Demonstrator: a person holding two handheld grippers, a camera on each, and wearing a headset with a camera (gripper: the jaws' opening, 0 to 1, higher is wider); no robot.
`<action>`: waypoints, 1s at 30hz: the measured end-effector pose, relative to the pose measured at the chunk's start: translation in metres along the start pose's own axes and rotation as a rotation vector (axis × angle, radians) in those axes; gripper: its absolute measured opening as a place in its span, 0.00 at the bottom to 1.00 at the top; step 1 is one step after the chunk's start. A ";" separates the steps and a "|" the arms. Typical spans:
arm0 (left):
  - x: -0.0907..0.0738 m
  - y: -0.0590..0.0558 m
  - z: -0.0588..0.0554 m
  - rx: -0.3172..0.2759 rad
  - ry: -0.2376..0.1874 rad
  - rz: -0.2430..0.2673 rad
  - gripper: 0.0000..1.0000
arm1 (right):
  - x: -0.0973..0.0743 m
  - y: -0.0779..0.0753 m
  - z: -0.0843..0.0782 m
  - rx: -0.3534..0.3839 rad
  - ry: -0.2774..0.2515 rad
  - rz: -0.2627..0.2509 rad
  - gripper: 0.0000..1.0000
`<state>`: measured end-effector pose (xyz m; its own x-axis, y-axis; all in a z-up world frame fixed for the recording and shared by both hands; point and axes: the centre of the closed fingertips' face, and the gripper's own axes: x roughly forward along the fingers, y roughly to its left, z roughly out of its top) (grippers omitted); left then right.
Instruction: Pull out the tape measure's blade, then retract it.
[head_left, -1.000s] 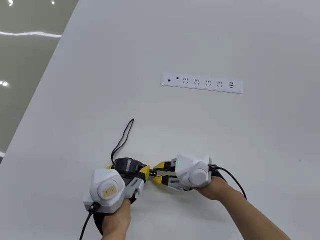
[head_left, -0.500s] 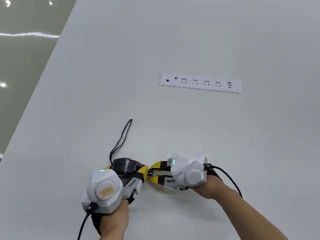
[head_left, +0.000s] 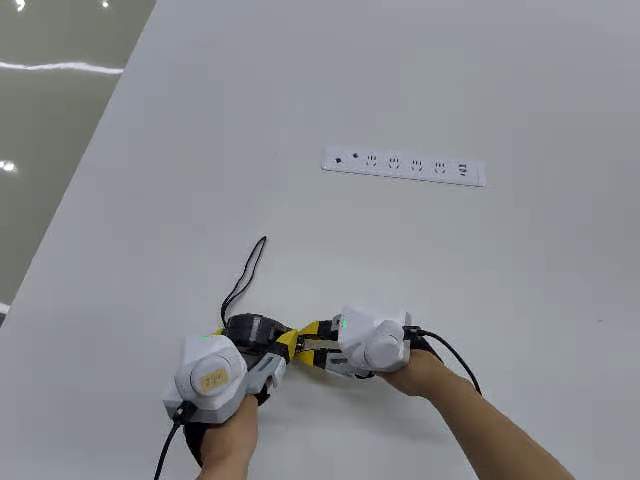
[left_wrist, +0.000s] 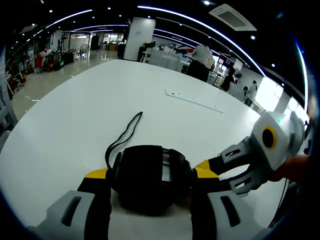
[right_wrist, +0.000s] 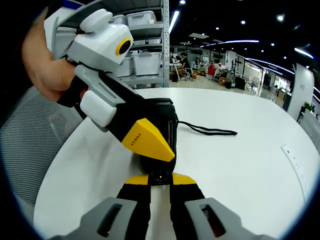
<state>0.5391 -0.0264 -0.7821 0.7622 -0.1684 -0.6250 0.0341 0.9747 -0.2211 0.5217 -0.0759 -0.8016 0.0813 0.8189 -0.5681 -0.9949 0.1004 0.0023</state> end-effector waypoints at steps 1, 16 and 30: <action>0.000 0.000 0.000 0.000 0.000 0.000 0.61 | 0.000 0.000 0.000 0.000 0.001 -0.001 0.13; 0.001 0.000 0.000 0.018 0.004 0.011 0.62 | 0.003 -0.001 -0.004 0.029 0.009 -0.024 0.14; 0.002 -0.002 -0.002 0.050 0.006 0.026 0.63 | 0.006 0.000 -0.007 -0.007 0.020 -0.035 0.15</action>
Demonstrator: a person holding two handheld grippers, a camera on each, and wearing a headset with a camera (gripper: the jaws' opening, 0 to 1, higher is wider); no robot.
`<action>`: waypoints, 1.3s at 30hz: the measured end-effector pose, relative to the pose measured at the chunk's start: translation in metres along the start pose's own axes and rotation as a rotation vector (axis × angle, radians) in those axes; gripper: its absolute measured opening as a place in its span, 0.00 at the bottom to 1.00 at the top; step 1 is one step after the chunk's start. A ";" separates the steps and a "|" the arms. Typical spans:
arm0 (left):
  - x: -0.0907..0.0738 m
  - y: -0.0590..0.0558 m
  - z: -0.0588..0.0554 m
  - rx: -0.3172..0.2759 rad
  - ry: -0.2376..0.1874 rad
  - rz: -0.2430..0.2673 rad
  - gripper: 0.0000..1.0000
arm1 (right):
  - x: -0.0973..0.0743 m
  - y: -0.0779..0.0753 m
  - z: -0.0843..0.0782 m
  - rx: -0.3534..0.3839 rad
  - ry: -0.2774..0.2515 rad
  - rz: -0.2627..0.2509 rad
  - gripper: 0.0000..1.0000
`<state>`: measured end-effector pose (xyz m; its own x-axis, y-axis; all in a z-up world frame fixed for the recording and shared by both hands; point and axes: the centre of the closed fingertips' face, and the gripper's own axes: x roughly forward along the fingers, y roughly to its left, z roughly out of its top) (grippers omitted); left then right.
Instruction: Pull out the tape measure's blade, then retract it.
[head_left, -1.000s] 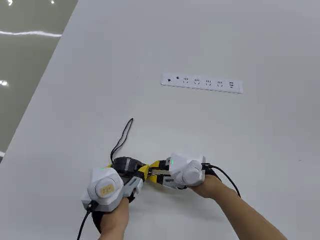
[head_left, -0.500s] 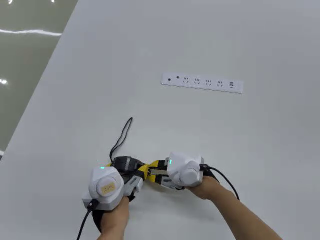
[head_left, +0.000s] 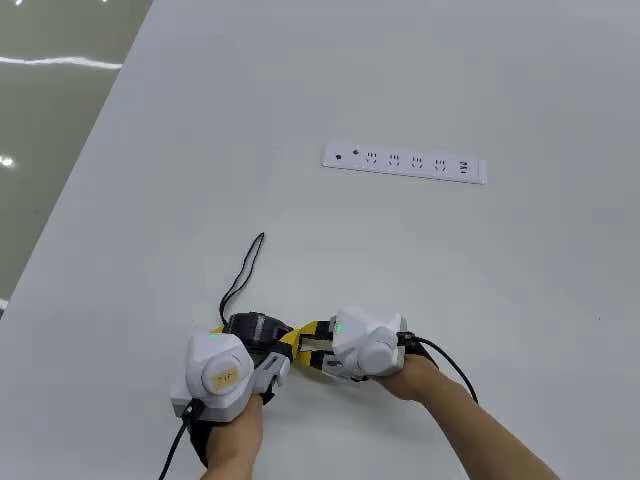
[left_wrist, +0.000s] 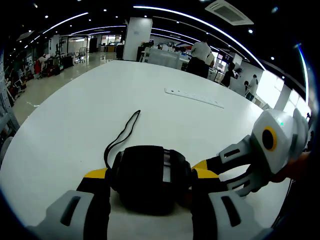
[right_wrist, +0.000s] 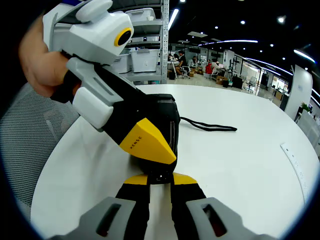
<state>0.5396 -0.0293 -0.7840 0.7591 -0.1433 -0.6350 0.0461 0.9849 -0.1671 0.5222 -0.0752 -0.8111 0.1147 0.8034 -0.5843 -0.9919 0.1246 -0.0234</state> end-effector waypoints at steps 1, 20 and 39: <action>0.000 0.000 0.000 -0.001 -0.001 0.001 0.63 | 0.000 0.000 0.000 -0.005 0.000 -0.001 0.15; -0.008 -0.002 0.006 0.088 -0.001 -0.028 0.61 | -0.005 0.001 -0.002 0.038 0.021 -0.027 0.22; -0.043 -0.015 0.005 0.399 -0.006 -0.217 0.70 | -0.056 0.012 -0.004 0.151 0.034 -0.140 0.43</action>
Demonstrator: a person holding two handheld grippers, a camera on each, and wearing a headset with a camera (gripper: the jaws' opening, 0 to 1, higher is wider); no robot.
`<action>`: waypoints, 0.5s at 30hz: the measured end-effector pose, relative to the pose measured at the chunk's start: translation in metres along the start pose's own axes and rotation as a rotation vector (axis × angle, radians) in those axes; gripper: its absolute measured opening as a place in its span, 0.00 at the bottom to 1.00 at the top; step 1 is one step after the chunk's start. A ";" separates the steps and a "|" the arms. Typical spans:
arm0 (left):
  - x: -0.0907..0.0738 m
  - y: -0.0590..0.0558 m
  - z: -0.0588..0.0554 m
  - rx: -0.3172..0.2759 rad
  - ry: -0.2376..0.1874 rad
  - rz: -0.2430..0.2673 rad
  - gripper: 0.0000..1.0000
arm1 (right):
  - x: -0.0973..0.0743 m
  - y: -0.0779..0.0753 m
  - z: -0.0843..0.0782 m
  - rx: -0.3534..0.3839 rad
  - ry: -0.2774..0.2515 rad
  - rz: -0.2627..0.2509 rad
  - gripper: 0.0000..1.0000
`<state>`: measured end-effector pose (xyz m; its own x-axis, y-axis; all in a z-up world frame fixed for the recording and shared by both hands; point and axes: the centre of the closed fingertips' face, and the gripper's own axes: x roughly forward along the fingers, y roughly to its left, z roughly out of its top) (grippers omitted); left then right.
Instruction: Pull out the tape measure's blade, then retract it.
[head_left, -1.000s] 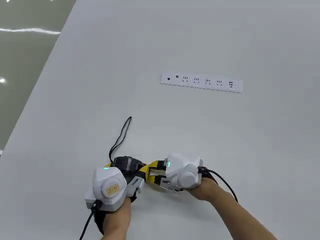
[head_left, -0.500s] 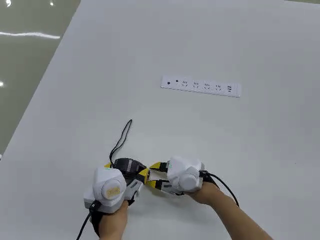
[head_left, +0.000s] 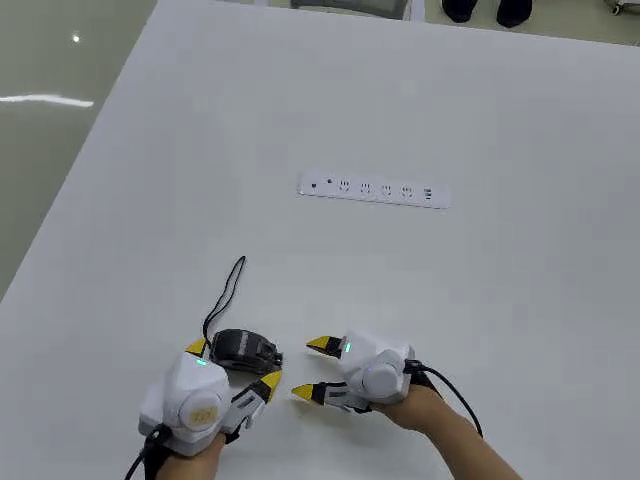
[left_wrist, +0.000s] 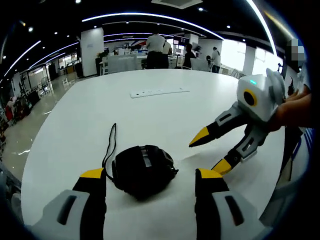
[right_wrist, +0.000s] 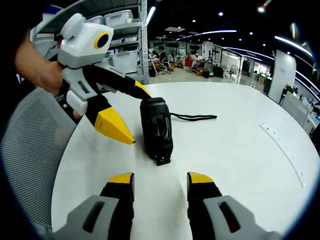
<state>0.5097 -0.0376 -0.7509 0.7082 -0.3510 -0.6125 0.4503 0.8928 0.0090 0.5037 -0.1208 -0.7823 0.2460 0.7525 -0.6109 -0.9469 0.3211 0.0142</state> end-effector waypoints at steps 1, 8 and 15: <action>-0.002 -0.001 0.000 0.004 -0.003 -0.015 0.71 | -0.003 0.001 0.000 0.008 0.003 -0.006 0.45; -0.012 -0.014 -0.005 0.024 -0.003 -0.156 0.76 | -0.026 0.003 -0.003 0.095 -0.009 -0.064 0.53; -0.022 -0.010 -0.004 0.070 -0.009 -0.209 0.81 | -0.058 0.003 -0.004 0.140 -0.041 -0.140 0.59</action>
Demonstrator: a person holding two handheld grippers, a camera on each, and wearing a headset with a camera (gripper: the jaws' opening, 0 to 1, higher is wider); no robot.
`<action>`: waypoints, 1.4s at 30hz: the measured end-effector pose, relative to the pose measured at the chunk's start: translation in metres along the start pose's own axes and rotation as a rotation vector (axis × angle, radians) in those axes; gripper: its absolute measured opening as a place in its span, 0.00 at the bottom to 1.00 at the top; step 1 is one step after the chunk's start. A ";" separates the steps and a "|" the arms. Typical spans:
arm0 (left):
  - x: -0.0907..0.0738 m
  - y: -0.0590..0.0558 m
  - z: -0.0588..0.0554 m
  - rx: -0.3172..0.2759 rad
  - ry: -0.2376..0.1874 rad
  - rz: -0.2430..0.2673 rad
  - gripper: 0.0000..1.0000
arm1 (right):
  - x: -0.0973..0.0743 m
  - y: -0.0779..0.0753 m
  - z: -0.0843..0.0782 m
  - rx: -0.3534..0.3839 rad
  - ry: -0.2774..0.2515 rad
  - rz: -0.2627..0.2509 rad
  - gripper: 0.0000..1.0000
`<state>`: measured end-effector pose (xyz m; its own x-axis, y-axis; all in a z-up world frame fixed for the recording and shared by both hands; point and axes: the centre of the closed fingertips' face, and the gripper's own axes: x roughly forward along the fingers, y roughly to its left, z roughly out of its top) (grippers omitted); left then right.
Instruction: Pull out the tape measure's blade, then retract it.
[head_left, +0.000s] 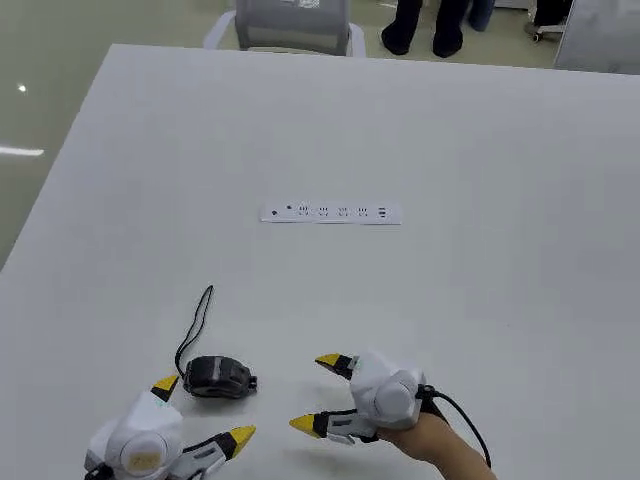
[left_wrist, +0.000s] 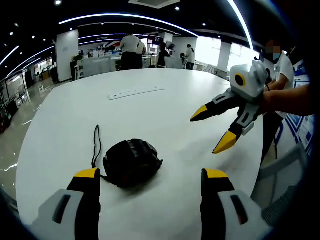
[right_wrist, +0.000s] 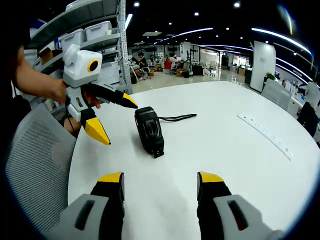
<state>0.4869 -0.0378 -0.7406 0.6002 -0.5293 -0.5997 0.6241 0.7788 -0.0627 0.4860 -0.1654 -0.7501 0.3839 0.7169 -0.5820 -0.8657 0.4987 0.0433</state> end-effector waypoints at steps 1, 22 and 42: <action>-0.001 0.001 0.001 0.000 -0.005 -0.004 0.82 | -0.004 0.000 0.001 0.007 -0.006 -0.007 0.60; -0.034 0.006 0.000 0.122 0.016 -0.129 0.99 | -0.074 0.001 -0.029 0.126 -0.025 -0.107 0.88; -0.060 0.019 -0.001 0.114 -0.006 -0.139 0.99 | -0.109 -0.005 -0.034 0.130 -0.043 -0.158 0.95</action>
<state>0.4622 0.0089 -0.7061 0.5069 -0.6311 -0.5871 0.7536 0.6552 -0.0536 0.4379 -0.2626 -0.7142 0.5272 0.6436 -0.5548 -0.7459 0.6633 0.0606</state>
